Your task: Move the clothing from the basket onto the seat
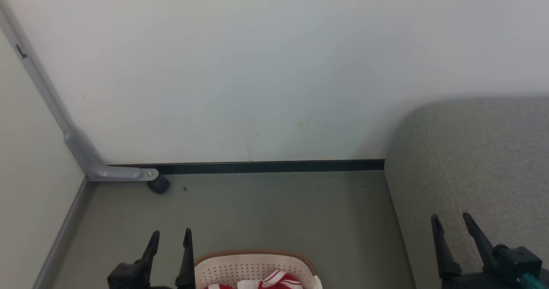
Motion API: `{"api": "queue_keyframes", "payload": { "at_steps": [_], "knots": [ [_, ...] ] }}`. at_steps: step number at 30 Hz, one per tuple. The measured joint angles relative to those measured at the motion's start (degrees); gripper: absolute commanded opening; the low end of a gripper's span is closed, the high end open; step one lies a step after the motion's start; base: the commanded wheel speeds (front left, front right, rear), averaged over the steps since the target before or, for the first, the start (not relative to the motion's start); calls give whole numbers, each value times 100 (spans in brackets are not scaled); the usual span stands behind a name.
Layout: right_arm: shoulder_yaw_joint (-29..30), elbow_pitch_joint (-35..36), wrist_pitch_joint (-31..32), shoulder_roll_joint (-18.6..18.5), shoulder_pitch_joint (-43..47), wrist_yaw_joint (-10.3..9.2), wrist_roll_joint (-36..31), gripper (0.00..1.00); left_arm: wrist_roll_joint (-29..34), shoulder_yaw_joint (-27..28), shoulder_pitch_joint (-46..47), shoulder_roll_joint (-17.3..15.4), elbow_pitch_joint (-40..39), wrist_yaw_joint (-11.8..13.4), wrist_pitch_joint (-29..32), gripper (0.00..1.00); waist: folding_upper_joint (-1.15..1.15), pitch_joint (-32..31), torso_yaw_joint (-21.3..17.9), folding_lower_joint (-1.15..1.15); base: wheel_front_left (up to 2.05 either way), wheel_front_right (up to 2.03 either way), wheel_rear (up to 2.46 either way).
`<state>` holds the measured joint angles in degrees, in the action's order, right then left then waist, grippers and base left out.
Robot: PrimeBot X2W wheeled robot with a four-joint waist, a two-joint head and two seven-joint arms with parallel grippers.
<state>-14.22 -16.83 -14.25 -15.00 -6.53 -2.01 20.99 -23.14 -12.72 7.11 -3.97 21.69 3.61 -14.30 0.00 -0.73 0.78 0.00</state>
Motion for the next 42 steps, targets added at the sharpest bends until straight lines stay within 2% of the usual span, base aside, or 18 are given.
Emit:
{"api": "queue_keyframes", "payload": {
  "at_steps": [5, 24, 42],
  "knots": [
    [98, 2, 0, 24, 7, -53, 2, 100, -14, 55, 1, 19, 52, 3, 0, 100, 0, -1, -1, 0, 0, 0, 0],
    [211, 216, -1, 52, 28, -51, -3, 100, -7, 7, 8, 52, 297, 43, 0, 100, 0, 128, -11, 0, 0, 0, 0],
    [252, 957, -2, -8, -653, 60, -187, 100, -5, -516, 756, 137, 1138, 44, 21, 100, 0, 1198, -184, 1, 0, 0, 0]
  ]
}}
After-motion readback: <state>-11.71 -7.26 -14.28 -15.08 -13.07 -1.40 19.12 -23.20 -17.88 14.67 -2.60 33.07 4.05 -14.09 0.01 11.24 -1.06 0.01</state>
